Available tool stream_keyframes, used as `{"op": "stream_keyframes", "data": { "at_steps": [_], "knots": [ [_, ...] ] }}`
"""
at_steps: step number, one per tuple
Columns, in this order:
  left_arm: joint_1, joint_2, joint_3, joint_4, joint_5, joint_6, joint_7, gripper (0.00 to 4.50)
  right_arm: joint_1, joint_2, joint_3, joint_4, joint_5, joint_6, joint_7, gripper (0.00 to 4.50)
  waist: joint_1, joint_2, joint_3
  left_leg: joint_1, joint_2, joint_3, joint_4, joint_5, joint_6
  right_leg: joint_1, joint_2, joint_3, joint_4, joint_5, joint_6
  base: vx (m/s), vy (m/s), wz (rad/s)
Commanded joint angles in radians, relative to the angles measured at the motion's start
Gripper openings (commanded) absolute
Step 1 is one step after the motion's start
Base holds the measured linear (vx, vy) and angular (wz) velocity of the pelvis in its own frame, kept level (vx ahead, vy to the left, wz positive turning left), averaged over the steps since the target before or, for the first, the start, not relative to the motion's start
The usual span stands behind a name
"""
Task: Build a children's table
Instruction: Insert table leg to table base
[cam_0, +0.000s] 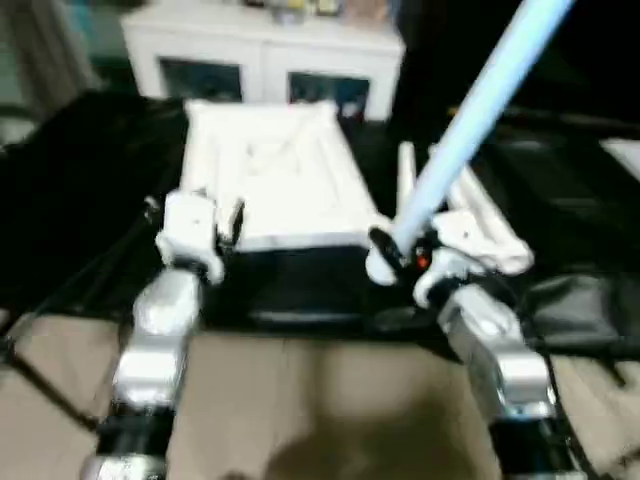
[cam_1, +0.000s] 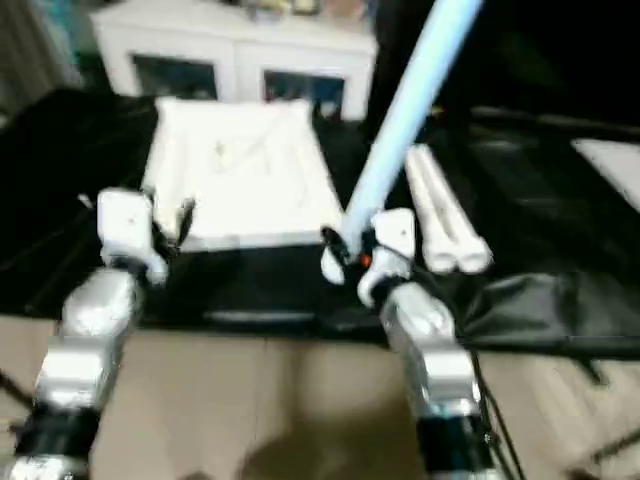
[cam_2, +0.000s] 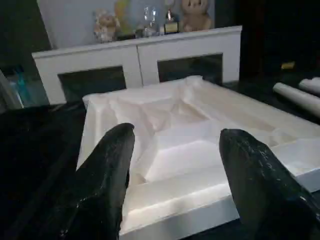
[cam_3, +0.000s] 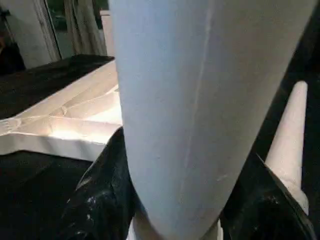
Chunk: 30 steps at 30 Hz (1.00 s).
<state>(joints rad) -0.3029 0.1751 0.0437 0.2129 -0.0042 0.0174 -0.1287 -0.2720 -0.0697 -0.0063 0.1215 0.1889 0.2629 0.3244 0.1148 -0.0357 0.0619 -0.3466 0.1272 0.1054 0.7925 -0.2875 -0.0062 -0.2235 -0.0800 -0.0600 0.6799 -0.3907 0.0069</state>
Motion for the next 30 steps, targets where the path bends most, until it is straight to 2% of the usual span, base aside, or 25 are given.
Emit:
{"op": "stream_keyframes", "data": {
  "at_steps": [1,2,3,4,7,8,9,10,11,12,13,14,15,17,18,19,20,22,23,24,25,26,27,29,30],
  "knots": [
    [-0.018,0.010,0.010,-0.001,0.003,0.000,-0.010,3.04,-0.025,0.003,-0.003,0.003,0.001,0.003,-0.009,1.86,0.025,0.009,-0.059,-0.033,0.035,0.002,-0.144,-0.013,0.049,0.080,-0.078,0.099,-0.204,-0.414,-0.208,0.133,0.006,0.42],
    [-0.017,0.009,0.012,0.001,0.003,-0.004,-0.013,3.04,-0.025,0.003,-0.004,0.003,0.003,-0.002,-0.006,1.86,-0.002,0.057,-0.083,0.081,0.073,-0.018,-0.245,0.063,0.069,0.019,0.009,0.006,-0.145,-0.137,-0.152,0.133,0.006,0.42],
    [-0.017,0.009,0.012,0.001,0.003,-0.004,-0.013,3.04,-0.025,0.003,-0.004,0.003,0.003,-0.003,-0.006,1.86,-0.043,0.081,-0.101,0.180,0.125,-0.110,-0.257,0.062,0.178,-0.087,0.047,-0.031,-0.036,-0.069,-0.098,0.181,0.047,0.30],
    [-0.017,0.008,0.012,0.002,0.004,-0.005,-0.014,3.04,-0.025,0.001,-0.004,0.002,0.003,-0.005,-0.004,1.86,-0.094,0.064,-0.118,0.233,0.189,-0.186,-0.252,0.133,0.367,-0.176,0.032,-0.024,0.067,-0.080,0.010,0.209,0.015,-0.11],
    [-0.016,0.009,0.010,0.005,0.003,-0.010,-0.014,3.04,-0.023,-0.008,0.011,-0.001,-0.007,-0.021,0.007,1.86,-0.097,0.040,-0.107,0.188,0.137,-0.140,-0.251,0.293,0.439,-0.268,0.002,-0.005,0.104,0.113,0.088,0.193,0.001,-0.14],
    [-0.015,0.010,0.008,0.004,0.001,-0.010,-0.016,3.04,-0.022,-0.007,0.012,-0.001,-0.010,-0.021,0.006,1.86,-0.098,0.030,-0.093,0.163,0.124,-0.111,-0.270,0.269,0.422,-0.268,0.000,-0.002,0.092,0.172,0.063,0.176,-0.003,-0.09],
    [-0.013,0.010,0.006,0.003,0.000,-0.011,-0.017,3.04,-0.022,-0.007,0.012,0.000,-0.011,-0.020,0.005,1.86,-0.104,-0.006,-0.078,0.128,0.061,-0.047,-0.279,0.154,0.356,-0.228,-0.017,0.021,-0.015,0.309,-0.035,0.200,-0.035,-0.04],
    [-0.012,0.010,0.005,0.003,0.000,-0.011,-0.017,3.04,-0.022,-0.006,0.011,0.001,-0.011,-0.019,0.004,1.86,-0.086,-0.070,-0.087,0.049,-0.043,0.014,-0.217,-0.050,0.244,-0.085,-0.050,0.119,-0.104,0.131,-0.043,0.207,-0.071,0.14],
    [-0.011,0.011,0.002,0.003,-0.002,-0.010,-0.018,3.04,-0.022,-0.002,0.007,0.001,-0.002,-0.010,0.003,1.86,-0.055,-0.087,-0.092,0.040,-0.081,0.029,-0.128,-0.120,0.192,-0.047,-0.091,0.176,-0.156,-0.096,-0.091,0.207,-0.071,0.14],
    [-0.010,0.011,0.000,0.003,-0.004,-0.010,-0.019,3.04,-0.022,0.001,0.004,0.000,0.005,-0.004,0.003,1.86,-0.049,-0.063,-0.087,0.013,-0.061,-0.008,-0.041,-0.099,0.090,-0.015,-0.165,0.230,-0.185,-0.299,-0.262,0.217,-0.066,0.19],
    [-0.010,0.011,-0.002,0.003,-0.005,-0.009,-0.021,3.04,-0.023,0.003,0.000,-0.004,0.012,0.008,0.001,1.86,-0.046,-0.038,-0.079,0.017,-0.059,-0.010,-0.021,-0.077,-0.048,-0.025,-0.103,0.273,-0.177,-0.282,-0.370,0.211,-0.031,-0.17],
    [-0.010,0.011,-0.002,0.003,-0.005,-0.009,-0.021,3.04,-0.023,0.003,-0.001,-0.005,0.013,0.007,0.002,1.86,-0.035,-0.046,-0.067,-0.004,-0.058,-0.014,-0.015,-0.088,-0.082,-0.004,-0.087,0.278,-0.168,-0.229,-0.415,0.211,-0.031,-0.17],
    [-0.010,0.011,-0.003,0.003,-0.005,-0.009,-0.022,3.04,-0.024,0.003,-0.003,-0.006,0.015,0.006,0.003,1.86,-0.013,-0.022,-0.050,-0.021,-0.018,-0.047,-0.023,-0.057,-0.129,-0.001,-0.083,0.303,-0.179,-0.164,-0.428,0.185,0.006,-0.41],
    [-0.006,0.008,-0.005,0.001,-0.007,-0.011,-0.037,3.04,-0.027,0.001,-0.004,-0.008,0.017,-0.002,0.002,1.86,-0.033,0.025,-0.046,0.016,0.012,-0.052,-0.194,-0.003,-0.183,-0.050,0.071,0.227,-0.158,-0.140,-0.224,0.167,0.053,-0.55],
    [-0.006,0.008,-0.005,0.001,-0.007,-0.011,-0.037,3.04,-0.027,0.001,-0.004,-0.008,0.017,-0.002,0.002,1.86,-0.069,0.096,-0.061,0.150,0.140,-0.122,-0.282,-0.095,-0.177,-0.220,0.093,0.102,0.015,-0.152,-0.049,0.173,0.081,-0.56],
    [0.003,-0.002,-0.002,-0.008,-0.028,-0.014,-0.059,3.04,-0.027,-0.006,-0.002,-0.014,0.010,-0.017,0.001,1.86,-0.078,0.067,-0.089,0.166,0.143,-0.189,-0.278,-0.034,0.005,-0.235,0.048,0.023,0.093,-0.019,-0.011,0.186,0.082,-0.15],
    [0.006,-0.005,-0.002,-0.011,-0.038,-0.013,-0.066,3.04,-0.027,-0.008,-0.001,-0.017,0.011,-0.019,0.002,1.86,-0.082,0.060,-0.090,0.171,0.134,-0.167,-0.258,0.046,0.050,-0.256,0.033,0.013,0.086,0.049,0.010,0.186,0.082,-0.15],
    [0.009,-0.003,-0.011,-0.014,-0.030,0.009,-0.063,3.04,-0.028,-0.010,-0.006,-0.026,0.019,-0.015,0.006,1.86,-0.099,0.040,-0.101,0.165,0.057,-0.100,-0.200,0.817,0.184,-0.296,0.021,-0.011,0.040,0.330,0.040,0.144,0.043,0.05],
    [0.010,-0.001,-0.017,-0.009,-0.034,0.008,-0.074,3.04,-0.029,-0.013,-0.010,-0.035,0.026,-0.016,0.018,1.86,-0.109,0.015,-0.108,0.174,0.029,-0.076,-0.165,1.017,0.197,-0.300,0.009,0.005,-0.012,0.463,0.009,0.143,0.025,0.04],
    [0.009,0.002,-0.020,-0.005,-0.042,-0.002,-0.089,3.04,-0.030,-0.015,-0.011,-0.043,0.031,-0.018,0.029,1.86,-0.126,-0.048,-0.125,0.121,-0.077,-0.032,-0.095,1.033,0.145,-0.228,-0.037,0.058,-0.065,0.810,-0.094,0.000,0.000,0.00],
    [0.008,0.007,-0.023,-0.003,-0.052,-0.014,-0.106,3.04,-0.031,-0.018,-0.013,-0.052,0.036,-0.017,0.040,1.86,-0.064,-0.083,-0.122,-0.027,-0.071,-0.027,-0.042,0.530,0.134,-0.075,-0.178,0.195,-0.071,1.227,-0.240,0.000,0.000,0.00],
    [0.008,0.007,-0.023,-0.003,-0.056,-0.013,-0.112,3.04,-0.031,-0.018,-0.013,-0.053,0.037,-0.017,0.041,1.86,-0.036,-0.065,-0.125,-0.056,0.016,-0.063,-0.068,0.243,0.068,-0.062,-0.223,0.221,-0.078,1.547,-0.376,0.017,-0.019,0.27],
    [0.013,0.022,-0.033,-0.014,-0.175,0.004,-0.293,3.22,-0.036,-0.026,-0.014,-0.066,0.058,-0.007,0.071,1.86,-0.036,-0.068,-0.121,-0.072,0.029,-0.068,-0.085,0.211,0.036,-0.053,-0.196,0.208,-0.064,1.604,-0.422,0.035,-0.071,0.19],
    [0.028,0.051,-0.059,-0.049,-0.261,0.046,-0.465,3.39,-0.046,-0.037,-0.014,-0.062,0.072,0.001,0.099,1.86,-0.050,-0.006,-0.108,-0.057,0.041,-0.054,-0.184,0.351,-0.015,-0.098,-0.048,0.114,-0.052,1.280,-0.427,-0.031,-0.115,0.04],
    [0.035,0.072,-0.085,-0.069,-0.277,0.077,-0.530,3.39,-0.054,-0.045,-0.011,-0.052,0.078,0.003,0.119,1.86,-0.079,0.025,-0.108,0.011,0.049,-0.035,-0.183,0.553,-0.008,-0.163,0.040,0.044,-0.037,0.822,-0.347,-0.041,-0.055,-0.07]
  ]
}}
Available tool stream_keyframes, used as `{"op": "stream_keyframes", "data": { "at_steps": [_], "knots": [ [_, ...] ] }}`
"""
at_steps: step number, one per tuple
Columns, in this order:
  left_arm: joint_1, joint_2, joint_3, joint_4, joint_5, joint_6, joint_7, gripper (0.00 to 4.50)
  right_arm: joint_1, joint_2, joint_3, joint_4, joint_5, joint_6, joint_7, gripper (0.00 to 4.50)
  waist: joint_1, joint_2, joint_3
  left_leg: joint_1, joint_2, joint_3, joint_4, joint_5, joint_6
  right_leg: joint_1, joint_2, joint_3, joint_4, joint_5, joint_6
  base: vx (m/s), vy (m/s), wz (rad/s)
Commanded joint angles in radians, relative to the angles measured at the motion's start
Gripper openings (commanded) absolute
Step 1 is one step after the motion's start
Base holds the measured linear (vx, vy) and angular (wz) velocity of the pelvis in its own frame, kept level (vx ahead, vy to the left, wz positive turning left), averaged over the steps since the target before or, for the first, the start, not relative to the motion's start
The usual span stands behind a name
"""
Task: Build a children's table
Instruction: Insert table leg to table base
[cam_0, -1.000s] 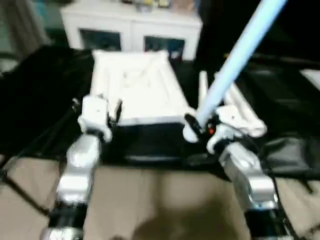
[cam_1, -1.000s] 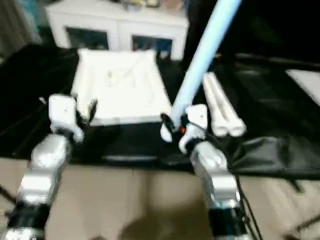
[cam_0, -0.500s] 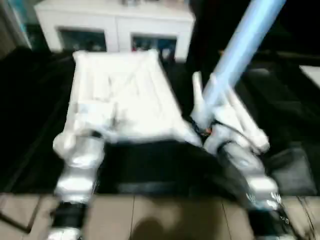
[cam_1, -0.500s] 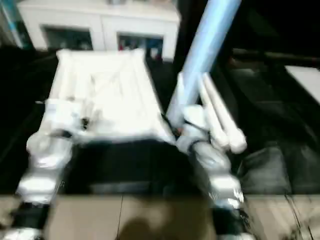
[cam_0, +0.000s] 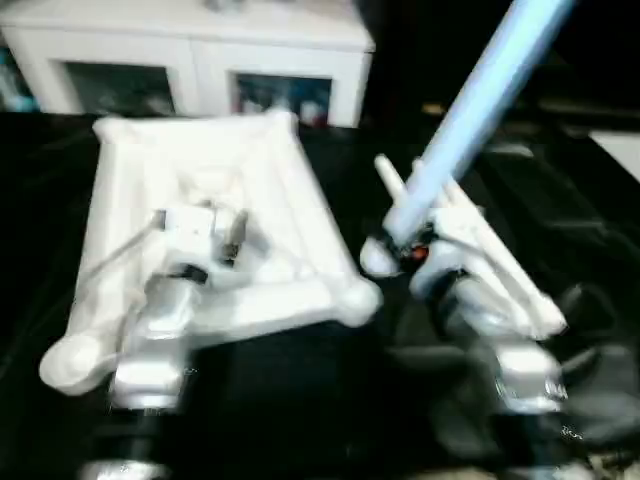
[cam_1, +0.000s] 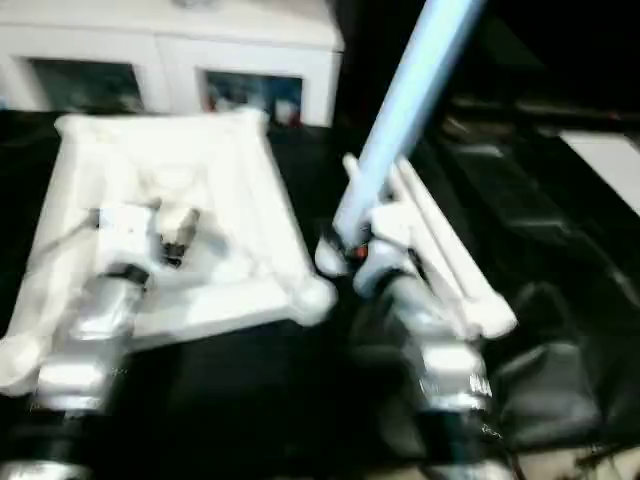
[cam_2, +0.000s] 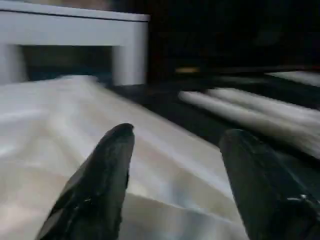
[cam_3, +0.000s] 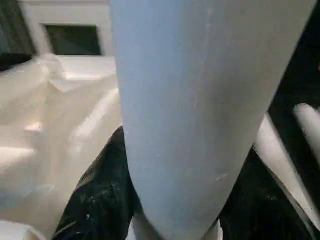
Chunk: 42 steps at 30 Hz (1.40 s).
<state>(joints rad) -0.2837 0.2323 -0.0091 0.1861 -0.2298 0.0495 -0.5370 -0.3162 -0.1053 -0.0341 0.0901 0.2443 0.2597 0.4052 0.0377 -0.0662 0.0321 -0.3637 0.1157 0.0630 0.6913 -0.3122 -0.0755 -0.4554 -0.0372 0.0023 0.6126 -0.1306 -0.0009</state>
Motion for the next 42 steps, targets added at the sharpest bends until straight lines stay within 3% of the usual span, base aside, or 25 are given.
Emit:
{"op": "stream_keyframes", "data": {
  "at_steps": [1,2,3,4,5,6,7,9,11,13,15,17,21,23,24,26,29,31,32,33,34,36,38,39,42],
  "knots": [
    [0.020,0.036,-0.062,-0.053,-0.051,0.066,-0.175,3.39,-0.019,-0.020,0.020,-0.007,0.023,0.004,0.052,1.86,-0.026,0.048,-0.068,0.040,0.067,0.007,-0.090,0.618,0.066,0.053,-0.005,-0.028,0.018,0.342,-0.290,0.000,0.000,0.00],
    [0.021,0.050,-0.080,-0.058,-0.048,0.076,-0.206,3.45,-0.026,-0.028,0.023,0.002,0.024,0.003,0.061,1.86,-0.030,0.037,-0.050,0.027,0.066,0.016,-0.106,0.451,0.085,0.071,-0.043,-0.023,-0.020,0.062,-0.231,0.000,0.000,0.00],
    [0.020,0.060,-0.094,-0.059,-0.039,0.082,-0.223,3.66,-0.033,-0.035,0.025,0.009,0.023,0.003,0.065,1.86,-0.020,0.020,-0.037,0.027,0.067,0.036,-0.116,0.141,0.098,0.076,-0.069,-0.003,-0.057,-0.175,-0.215,-0.098,-0.033,0.10],
    [0.012,0.078,-0.127,-0.046,-0.007,0.069,-0.253,3.78,-0.051,-0.053,0.026,0.029,0.020,0.004,0.085,1.86,-0.012,0.013,-0.029,0.038,0.069,0.054,-0.126,-0.099,0.070,0.071,-0.079,0.007,-0.082,-0.408,-0.203,-0.084,-0.073,0.24],
    [0.009,0.085,-0.140,-0.041,0.005,0.064,-0.264,3.78,-0.058,-0.060,0.026,0.036,0.019,0.004,0.093,1.86,-0.011,0.013,-0.023,0.047,0.071,0.060,-0.130,-0.184,0.058,0.062,-0.082,0.007,-0.093,-0.514,-0.181,-0.084,-0.073,0.24],
    [0.002,0.110,-0.182,-0.031,0.036,0.058,-0.309,3.78,-0.079,-0.076,0.019,0.054,0.026,0.013,0.114,1.86,-0.014,0.012,-0.018,0.061,0.077,0.069,-0.136,-0.284,0.032,0.047,-0.078,0.004,-0.110,-0.658,-0.131,-0.076,-0.076,0.21],
    [0.001,0.114,-0.188,-0.029,0.040,0.058,-0.316,3.78,-0.082,-0.078,0.018,0.056,0.028,0.014,0.117,1.86,-0.020,0.013,-0.021,0.050,0.082,0.068,-0.144,-0.295,0.017,0.055,-0.079,0.006,-0.108,-0.683,-0.096,-0.084,-0.053,0.06],
    [-0.020,0.148,-0.248,-0.003,0.090,0.057,-0.358,3.78,-0.103,-0.098,0.003,0.063,0.042,0.033,0.144,1.86,-0.020,0.017,-0.028,0.027,0.088,0.066,-0.156,-0.229,0.006,0.071,-0.081,0.008,-0.098,-0.619,-0.075,-0.087,-0.049,0.01],
    [-0.032,0.153,-0.261,0.012,0.103,0.054,-0.362,3.78,-0.107,-0.105,0.000,0.062,0.044,0.038,0.152,1.86,-0.016,0.012,-0.029,0.029,0.084,0.075,-0.150,-0.202,0.007,0.066,-0.082,0.012,-0.103,-0.617,-0.068,-0.069,-0.048,0.02],
    [-0.074,0.143,-0.271,0.068,0.144,0.046,-0.336,3.78,-0.106,-0.127,0.007,0.056,0.043,0.046,0.174,1.86,-0.015,0.021,-0.030,0.031,0.079,0.081,-0.148,-0.190,0.009,0.062,-0.073,0.010,-0.110,-0.621,-0.064,0.000,0.000,0.00],
    [-0.115,0.144,-0.282,0.113,0.178,0.056,-0.324,3.78,-0.101,-0.148,0.013,0.043,0.043,0.055,0.189,1.86,-0.014,0.019,-0.035,0.023,0.079,0.080,-0.148,-0.143,0.012,0.071,-0.072,0.010,-0.103,-0.570,-0.072,0.000,0.000,0.00],
    [-0.145,0.149,-0.287,0.143,0.202,0.055,-0.315,3.78,-0.093,-0.161,0.014,0.026,0.053,0.066,0.194,1.86,-0.015,0.020,-0.035,0.015,0.080,0.081,-0.150,-0.121,0.013,0.077,-0.073,0.008,-0.097,-0.525,-0.093,0.000,0.000,0.00],
    [-0.192,0.182,-0.280,0.165,0.190,0.099,-0.348,3.78,-0.081,-0.192,0.028,-0.006,0.061,0.094,0.225,1.86,-0.018,0.021,-0.039,0.016,0.084,0.081,-0.151,-0.137,0.014,0.077,-0.072,0.008,-0.086,-0.461,-0.126,0.000,0.000,0.00],
    [-0.187,0.218,-0.285,0.145,0.178,0.117,-0.408,3.42,-0.069,-0.207,0.043,-0.022,0.053,0.105,0.256,1.86,-0.022,0.022,-0.043,0.012,0.085,0.084,-0.149,-0.102,0.017,0.082,-0.071,0.009,-0.076,-0.362,-0.162,0.000,0.000,0.00],
    [-0.187,0.219,-0.286,0.145,0.178,0.117,-0.410,3.42,-0.069,-0.207,0.043,-0.022,0.053,0.105,0.257,1.86,-0.022,0.022,-0.043,0.012,0.085,0.084,-0.149,-0.102,0.017,0.082,-0.071,0.009,-0.076,-0.362,-0.162,0.053,-0.001,0.05],
    [-0.166,0.252,-0.294,0.110,0.145,0.152,-0.502,3.31,-0.065,-0.210,0.047,-0.031,0.053,0.114,0.260,1.86,-0.025,0.024,-0.048,0.017,0.085,0.091,-0.143,-0.033,0.036,0.084,-0.073,0.012,-0.065,-0.242,-0.217,0.057,-0.006,0.08],
    [-0.162,0.261,-0.294,0.111,0.144,0.156,-0.522,3.00,-0.069,-0.212,0.046,-0.028,0.054,0.117,0.260,1.86,-0.026,0.025,-0.053,0.011,0.085,0.095,-0.141,0.043,0.060,0.094,-0.072,0.011,-0.052,-0.123,-0.260,0.055,-0.009,0.06],
    [-0.167,0.261,-0.293,0.133,0.156,0.145,-0.513,2.99,-0.071,-0.211,0.046,-0.027,0.056,0.121,0.255,1.86,-0.026,0.028,-0.054,0.013,0.086,0.097,-0.140,0.059,0.075,0.093,-0.072,0.008,-0.050,-0.080,-0.280,0.000,0.000,0.00],
    [-0.167,0.268,-0.295,0.146,0.164,0.138,-0.506,2.96,-0.068,-0.208,0.050,-0.037,0.057,0.133,0.246,1.86,-0.026,0.024,-0.051,0.011,0.088,0.097,-0.141,0.050,0.079,0.095,-0.075,0.007,-0.052,-0.094,-0.285,0.000,0.000,0.00],
    [-0.170,0.267,-0.297,0.152,0.166,0.138,-0.503,2.77,-0.065,-0.209,0.052,-0.045,0.062,0.142,0.250,1.86,-0.027,0.011,-0.050,0.010,0.088,0.098,-0.142,0.041,0.081,0.097,-0.074,0.005,-0.056,-0.116,-0.280,0.000,0.000,0.00],
    [-0.176,0.267,-0.303,0.157,0.171,0.138,-0.505,2.63,-0.062,-0.215,0.057,-0.052,0.063,0.149,0.260,1.86,-0.024,0.018,-0.048,0.011,0.091,0.096,-0.143,0.024,0.074,0.097,-0.078,0.005,-0.057,-0.159,-0.270,0.000,0.000,0.00],
    [-0.181,0.273,-0.308,0.156,0.177,0.142,-0.511,2.57,-0.059,-0.219,0.064,-0.056,0.058,0.153,0.268,1.86,-0.024,0.018,-0.045,0.014,0.093,0.097,-0.145,-0.001,0.064,0.094,-0.079,0.003,-0.063,-0.212,-0.255,0.000,0.000,0.00],
    [-0.187,0.274,-0.310,0.156,0.183,0.138,-0.523,2.30,-0.060,-0.220,0.064,-0.057,0.060,0.162,0.273,1.86,-0.025,0.009,-0.038,0.012,0.094,0.096,-0.149,-0.045,0.039,0.091,-0.080,0.002,-0.073,-0.328,-0.207,0.000,0.000,0.00],
    [-0.189,0.276,-0.313,0.156,0.187,0.141,-0.528,2.17,-0.061,-0.220,0.063,-0.058,0.063,0.167,0.276,1.86,-0.025,0.004,-0.037,0.013,0.094,0.098,-0.149,-0.045,0.038,0.090,-0.081,0.002,-0.075,-0.343,-0.199,0.000,0.000,0.00],
    [-0.191,0.277,-0.315,0.154,0.192,0.146,-0.533,2.10,-0.061,-0.221,0.062,-0.060,0.065,0.173,0.279,1.86,-0.024,0.010,-0.036,0.013,0.097,0.097,-0.151,-0.040,0.031,0.086,-0.080,-0.001,-0.076,-0.358,-0.184,0.000,0.000,0.00]
  ]
}}
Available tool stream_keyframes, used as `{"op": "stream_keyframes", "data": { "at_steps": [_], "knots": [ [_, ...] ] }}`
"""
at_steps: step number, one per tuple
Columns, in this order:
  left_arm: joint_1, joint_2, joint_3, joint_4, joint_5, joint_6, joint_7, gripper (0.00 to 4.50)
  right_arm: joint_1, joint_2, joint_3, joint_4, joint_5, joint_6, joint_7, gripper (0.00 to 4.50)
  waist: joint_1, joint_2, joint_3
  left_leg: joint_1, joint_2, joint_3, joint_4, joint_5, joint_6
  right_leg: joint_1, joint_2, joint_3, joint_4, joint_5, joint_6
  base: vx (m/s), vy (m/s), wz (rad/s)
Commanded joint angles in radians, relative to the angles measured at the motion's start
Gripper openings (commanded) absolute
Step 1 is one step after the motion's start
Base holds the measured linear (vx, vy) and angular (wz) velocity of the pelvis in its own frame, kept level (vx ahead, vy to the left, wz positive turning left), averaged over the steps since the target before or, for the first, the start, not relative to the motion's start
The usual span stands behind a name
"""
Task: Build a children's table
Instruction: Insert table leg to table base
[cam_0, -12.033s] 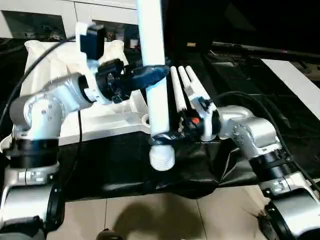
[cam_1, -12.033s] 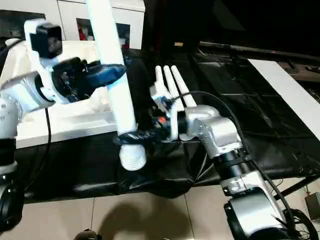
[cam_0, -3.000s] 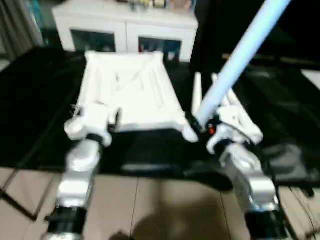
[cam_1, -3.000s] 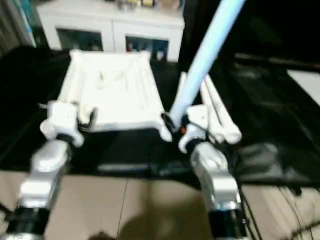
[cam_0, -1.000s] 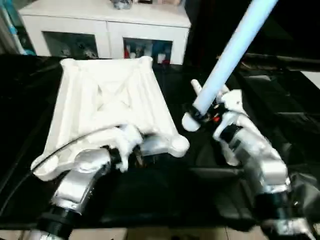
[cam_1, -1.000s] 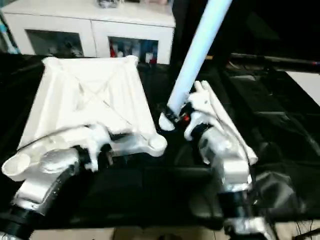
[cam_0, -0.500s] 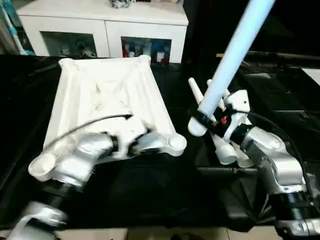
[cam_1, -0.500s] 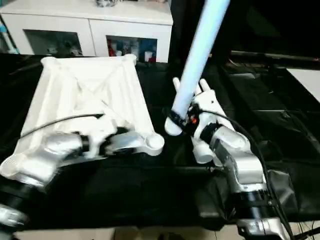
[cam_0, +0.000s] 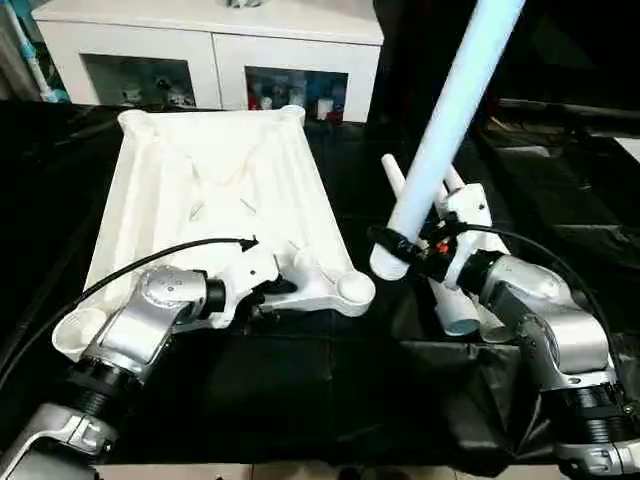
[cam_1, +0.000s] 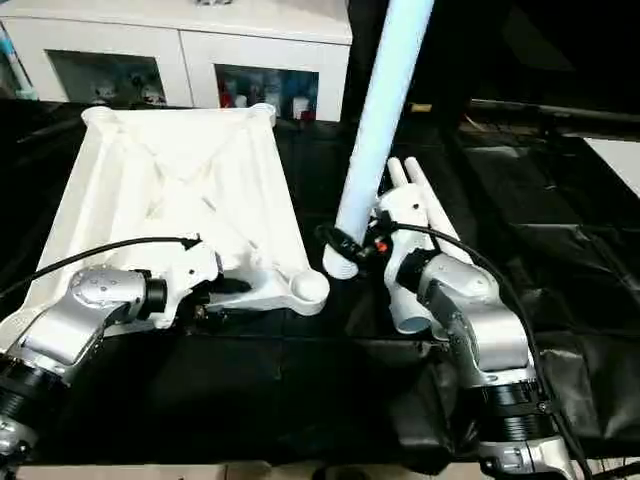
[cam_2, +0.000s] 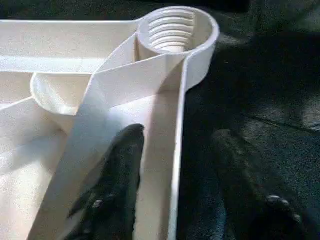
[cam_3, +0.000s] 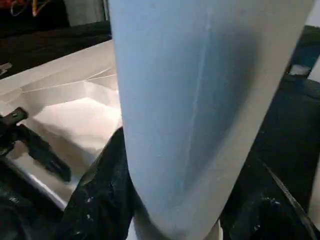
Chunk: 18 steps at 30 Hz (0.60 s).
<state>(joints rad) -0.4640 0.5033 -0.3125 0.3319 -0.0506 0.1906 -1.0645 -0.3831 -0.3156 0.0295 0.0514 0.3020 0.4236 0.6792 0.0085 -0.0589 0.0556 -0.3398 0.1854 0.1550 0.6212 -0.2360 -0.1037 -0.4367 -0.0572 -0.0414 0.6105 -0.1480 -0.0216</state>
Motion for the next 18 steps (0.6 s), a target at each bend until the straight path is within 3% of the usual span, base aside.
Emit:
{"op": "stream_keyframes", "data": {
  "at_steps": [1,2,4,6,7,8,9,12,14,18],
  "knots": [
    [-0.015,0.003,-0.021,0.012,0.021,0.004,-0.012,1.86,0.009,-0.016,-0.001,-0.021,0.008,0.008,0.010,1.86,0.005,0.003,-0.060,-0.012,0.028,0.005,-0.081,-0.111,0.054,0.068,-0.060,0.042,-0.072,-0.326,-0.162,0.000,0.000,0.00],
    [-0.018,0.003,-0.029,0.014,0.029,-0.001,-0.013,1.86,0.010,-0.020,-0.002,-0.022,0.008,0.011,0.012,1.86,0.006,0.012,-0.061,-0.011,0.028,0.004,-0.081,-0.110,0.051,0.068,-0.060,0.043,-0.069,-0.317,-0.166,0.000,0.000,0.00],
    [-0.025,-0.005,-0.045,0.014,0.046,-0.003,-0.007,1.70,0.014,-0.033,-0.008,-0.023,0.011,0.015,0.020,1.86,0.005,0.017,-0.063,-0.012,0.028,0.005,-0.081,-0.103,0.044,0.072,-0.059,0.042,-0.067,-0.269,-0.179,0.000,0.000,0.00],
    [-0.028,-0.007,-0.050,0.012,0.049,0.002,-0.008,1.66,0.015,-0.038,-0.012,-0.029,0.015,0.022,0.020,1.86,0.006,0.016,-0.065,-0.012,0.028,0.007,-0.079,-0.097,0.046,0.073,-0.058,0.042,-0.065,-0.235,-0.192,0.000,0.000,0.00],
    [-0.033,-0.003,-0.056,0.004,0.046,0.014,-0.025,1.54,0.012,-0.039,-0.023,-0.042,0.027,0.039,0.013,1.86,0.007,0.021,-0.063,-0.014,0.027,0.006,-0.080,-0.092,0.045,0.074,-0.058,0.042,-0.063,-0.219,-0.199,0.000,0.000,0.00],
    [-0.035,-0.001,-0.057,0.002,0.044,0.017,-0.030,1.39,0.011,-0.039,-0.027,-0.046,0.031,0.044,0.011,1.86,0.006,0.018,-0.063,-0.014,0.028,0.006,-0.080,-0.094,0.046,0.074,-0.057,0.042,-0.063,-0.216,-0.202,0.000,0.000,0.00],
    [-0.039,0.000,-0.059,-0.001,0.040,0.023,-0.039,1.29,0.011,-0.043,-0.034,-0.050,0.036,0.051,0.010,1.86,0.007,0.025,-0.063,-0.014,0.027,0.006,-0.080,-0.095,0.044,0.076,-0.058,0.042,-0.062,-0.212,-0.204,0.000,0.000,0.00],
    [-0.055,-0.003,-0.058,0.006,0.044,0.033,-0.046,1.07,0.013,-0.054,-0.034,-0.050,0.032,0.049,0.020,1.86,0.007,0.023,-0.060,-0.014,0.026,0.007,-0.080,-0.109,0.040,0.077,-0.057,0.042,-0.066,-0.226,-0.207,0.000,0.000,0.00],
    [-0.068,0.000,-0.063,0.014,0.050,0.038,-0.061,0.92,0.012,-0.057,-0.030,-0.045,0.028,0.045,0.028,1.86,0.008,0.029,-0.054,-0.015,0.025,0.006,-0.081,-0.119,0.039,0.074,-0.057,0.042,-0.069,-0.245,-0.203,0.000,0.000,0.00],
    [-0.069,0.013,-0.084,0.014,0.059,0.060,-0.090,0.67,0.002,-0.047,-0.017,-0.036,0.025,0.044,0.024,1.86,0.006,0.027,-0.054,-0.016,0.025,0.006,-0.081,-0.110,0.042,0.076,-0.058,0.042,-0.068,-0.242,-0.204,0.000,0.000,0.00]
  ]
}}
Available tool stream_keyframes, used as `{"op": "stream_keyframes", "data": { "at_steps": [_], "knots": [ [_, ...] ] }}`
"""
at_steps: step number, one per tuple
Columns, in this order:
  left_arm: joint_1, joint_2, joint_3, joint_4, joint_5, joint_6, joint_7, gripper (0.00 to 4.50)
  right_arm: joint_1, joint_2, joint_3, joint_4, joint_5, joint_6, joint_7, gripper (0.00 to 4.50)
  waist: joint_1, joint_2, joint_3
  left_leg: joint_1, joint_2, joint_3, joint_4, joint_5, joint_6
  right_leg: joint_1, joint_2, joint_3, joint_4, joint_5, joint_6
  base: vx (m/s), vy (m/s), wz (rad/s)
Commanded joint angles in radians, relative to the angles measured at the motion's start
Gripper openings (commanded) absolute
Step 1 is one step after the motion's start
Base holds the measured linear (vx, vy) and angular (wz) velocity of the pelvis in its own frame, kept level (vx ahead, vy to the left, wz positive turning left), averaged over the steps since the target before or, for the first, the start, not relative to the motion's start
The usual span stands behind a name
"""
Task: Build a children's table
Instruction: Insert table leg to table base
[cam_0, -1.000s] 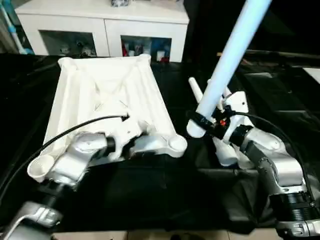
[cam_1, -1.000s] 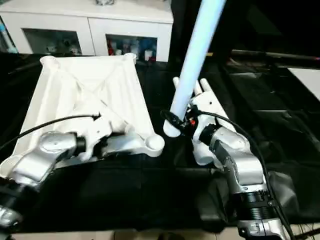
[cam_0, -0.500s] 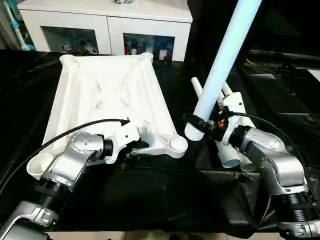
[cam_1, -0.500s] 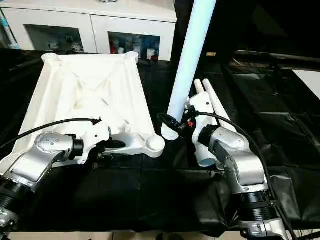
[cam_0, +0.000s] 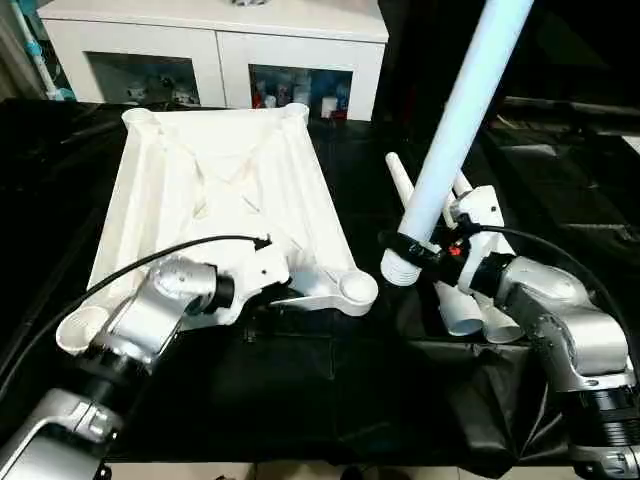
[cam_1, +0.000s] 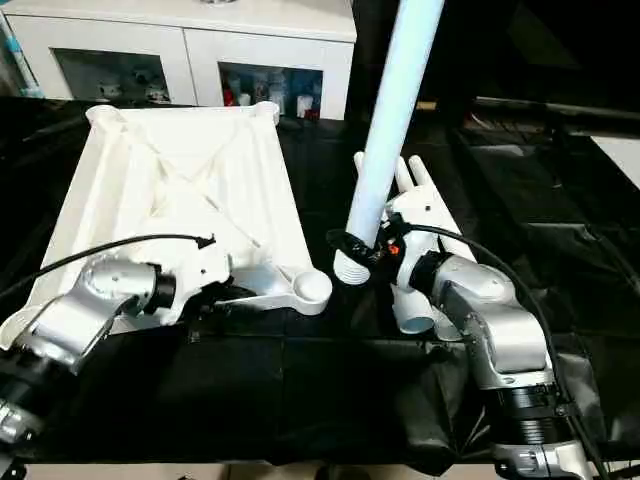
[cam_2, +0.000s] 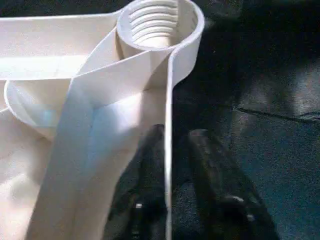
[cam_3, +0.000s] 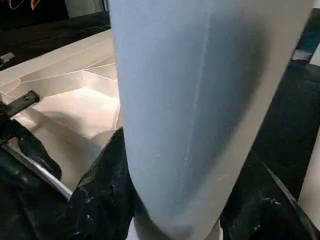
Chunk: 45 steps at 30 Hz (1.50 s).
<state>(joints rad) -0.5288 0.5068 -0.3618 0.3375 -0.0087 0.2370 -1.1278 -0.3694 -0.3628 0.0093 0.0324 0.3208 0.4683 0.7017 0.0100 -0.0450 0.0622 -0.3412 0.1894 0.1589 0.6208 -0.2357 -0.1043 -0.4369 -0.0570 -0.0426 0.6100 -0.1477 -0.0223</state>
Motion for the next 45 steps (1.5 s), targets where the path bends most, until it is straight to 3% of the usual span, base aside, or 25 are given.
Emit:
{"op": "stream_keyframes", "data": {
  "at_steps": [1,2,3,5,6,7,8,9,11,16,17,18,21,23,26,31,33,34,39,45],
  "knots": [
    [-0.003,0.013,-0.036,0.008,0.019,0.013,-0.028,0.54,-0.012,0.002,0.006,-0.018,0.006,0.001,0.000,1.86,0.003,0.016,-0.060,-0.014,0.022,0.002,-0.081,-0.106,0.043,0.076,-0.057,0.043,-0.067,-0.231,-0.208,0.000,0.000,0.00],
    [0.000,0.020,-0.041,0.009,0.025,0.012,-0.031,0.46,-0.016,0.013,0.014,-0.022,0.009,0.008,-0.003,1.86,0.002,0.017,-0.062,-0.013,0.022,0.001,-0.081,-0.101,0.044,0.076,-0.058,0.043,-0.064,-0.217,-0.213,0.000,0.000,0.00],
    [0.001,0.024,-0.042,0.012,0.027,0.016,-0.032,0.43,-0.022,0.021,0.019,-0.022,0.012,0.012,-0.005,1.86,-0.001,0.007,-0.065,-0.015,0.023,0.001,-0.081,-0.098,0.047,0.078,-0.057,0.042,-0.064,-0.214,-0.215,0.000,0.000,0.00],
    [-0.003,0.033,-0.052,0.019,0.039,0.030,-0.043,0.34,-0.041,0.041,0.019,-0.018,0.040,0.035,0.004,1.86,-0.001,0.012,-0.060,-0.014,0.023,0.001,-0.082,-0.103,0.047,0.075,-0.058,0.042,-0.064,-0.223,-0.218,0.000,0.000,0.00],
    [-0.005,0.038,-0.056,0.020,0.045,0.032,-0.045,0.14,-0.047,0.046,0.019,-0.018,0.050,0.044,0.006,1.86,0.001,0.005,-0.062,-0.013,0.024,-0.001,-0.083,-0.104,0.050,0.078,-0.062,0.042,-0.063,-0.240,-0.216,0.000,0.000,0.00],
    [-0.010,0.039,-0.057,0.037,0.045,0.032,-0.055,0.06,-0.064,0.058,0.025,0.009,0.055,0.040,0.020,1.86,0.000,0.006,-0.051,-0.014,0.025,0.001,-0.086,-0.119,0.049,0.070,-0.061,0.043,-0.070,-0.271,-0.207,0.000,0.000,0.00],
    [-0.011,0.043,-0.061,0.042,0.050,0.025,-0.060,0.03,-0.070,0.060,0.032,0.020,0.047,0.032,0.022,1.86,0.000,0.008,-0.052,-0.012,0.024,0.002,-0.085,-0.131,0.048,0.068,-0.060,0.042,-0.070,-0.288,-0.205,0.000,0.000,0.00],
    [-0.011,0.049,-0.067,0.049,0.058,0.014,-0.067,0.01,-0.077,0.063,0.041,0.036,0.036,0.021,0.025,1.86,-0.002,-0.001,-0.054,-0.012,0.023,0.003,-0.085,-0.135,0.048,0.070,-0.061,0.042,-0.073,-0.307,-0.198,0.000,0.000,0.00],
    [-0.019,0.065,-0.087,0.058,0.074,0.002,-0.097,0.00,-0.101,0.070,0.053,0.067,0.031,0.010,0.045,1.86,0.001,0.004,-0.057,-0.012,0.025,-0.001,-0.086,-0.124,0.040,0.070,-0.066,0.044,-0.070,-0.321,-0.187,0.000,0.000,0.00],
    [-0.046,0.072,-0.090,0.049,0.081,0.022,-0.115,0.00,-0.135,0.061,0.090,0.110,0.026,-0.010,0.131,1.86,0.006,0.006,-0.064,-0.011,0.028,0.002,-0.083,-0.075,0.046,0.075,-0.066,0.043,-0.056,-0.194,-0.231,0.000,0.000,0.00],
    [-0.051,0.069,-0.088,0.041,0.069,0.038,-0.129,0.00,-0.137,0.055,0.103,0.099,0.041,0.007,0.165,1.86,0.008,0.017,-0.066,-0.010,0.028,0.001,-0.082,-0.076,0.044,0.075,-0.067,0.043,-0.055,-0.187,-0.236,0.000,0.000,0.00],
    [-0.055,0.065,-0.085,0.036,0.060,0.046,-0.136,0.00,-0.136,0.047,0.117,0.090,0.047,0.015,0.191,1.86,0.008,0.010,-0.066,-0.011,0.027,0.003,-0.082,-0.082,0.045,0.078,-0.066,0.043,-0.056,-0.185,-0.239,0.000,0.000,0.00],
    [-0.069,0.054,-0.085,0.048,0.056,0.035,-0.143,0.00,-0.136,0.030,0.145,0.089,0.039,0.014,0.225,1.86,0.012,0.010,-0.071,-0.011,0.028,0.002,-0.080,-0.078,0.041,0.082,-0.068,0.043,-0.055,-0.183,-0.243,0.000,0.000,0.00],
    [-0.094,0.039,-0.083,0.093,0.067,-0.010,-0.132,0.00,-0.145,0.026,0.155,0.119,0.032,0.000,0.248,1.86,0.013,-0.001,-0.072,-0.011,0.026,0.004,-0.079,-0.073,0.046,0.081,-0.066,0.043,-0.057,-0.191,-0.238,0.000,0.000,0.00],
    [-0.095,0.038,-0.081,0.097,0.069,-0.013,-0.128,0.00,-0.147,0.026,0.166,0.139,0.019,-0.015,0.257,1.86,0.020,0.003,-0.073,-0.009,0.029,0.005,-0.078,-0.068,0.046,0.078,-0.069,0.044,-0.056,-0.195,-0.239,0.000,0.000,0.00],
    [-0.081,0.045,-0.071,0.059,0.059,-0.013,-0.125,0.00,-0.154,0.042,0.181,0.193,-0.002,-0.050,0.274,1.86,0.029,-0.009,-0.074,-0.012,0.029,0.006,-0.079,-0.060,0.040,0.079,-0.070,0.043,-0.053,-0.207,-0.230,0.000,0.000,0.00],
    [-0.085,0.048,-0.067,0.066,0.059,-0.018,-0.122,0.00,-0.160,0.044,0.194,0.225,-0.010,-0.060,0.287,1.86,0.029,-0.006,-0.075,-0.011,0.030,0.005,-0.078,-0.047,0.046,0.077,-0.071,0.043,-0.050,-0.185,-0.234,0.000,0.000,0.00],
    [-0.087,0.053,-0.065,0.073,0.060,-0.030,-0.132,0.00,-0.164,0.045,0.202,0.244,-0.018,-0.068,0.290,1.86,0.027,0.001,-0.073,-0.011,0.029,0.006,-0.079,-0.051,0.047,0.076,-0.069,0.042,-0.053,-0.177,-0.236,0.000,0.000,0.00],
    [-0.093,0.055,-0.065,0.101,0.071,-0.054,-0.140,0.00,-0.169,0.035,0.199,0.272,-0.003,-0.051,0.331,1.86,0.028,-0.011,-0.070,-0.012,0.029,0.006,-0.079,-0.066,0.049,0.078,-0.070,0.043,-0.055,-0.209,-0.228,0.000,0.000,0.00],
    [-0.083,0.056,-0.060,0.086,0.061,-0.042,-0.142,0.00,-0.182,0.047,0.201,0.335,-0.015,-0.068,0.342,1.86,0.028,-0.009,-0.068,-0.013,0.028,0.005,-0.080,-0.073,0.043,0.077,-0.071,0.042,-0.057,-0.240,-0.220,0.000,0.000,0.00]
  ]
}}
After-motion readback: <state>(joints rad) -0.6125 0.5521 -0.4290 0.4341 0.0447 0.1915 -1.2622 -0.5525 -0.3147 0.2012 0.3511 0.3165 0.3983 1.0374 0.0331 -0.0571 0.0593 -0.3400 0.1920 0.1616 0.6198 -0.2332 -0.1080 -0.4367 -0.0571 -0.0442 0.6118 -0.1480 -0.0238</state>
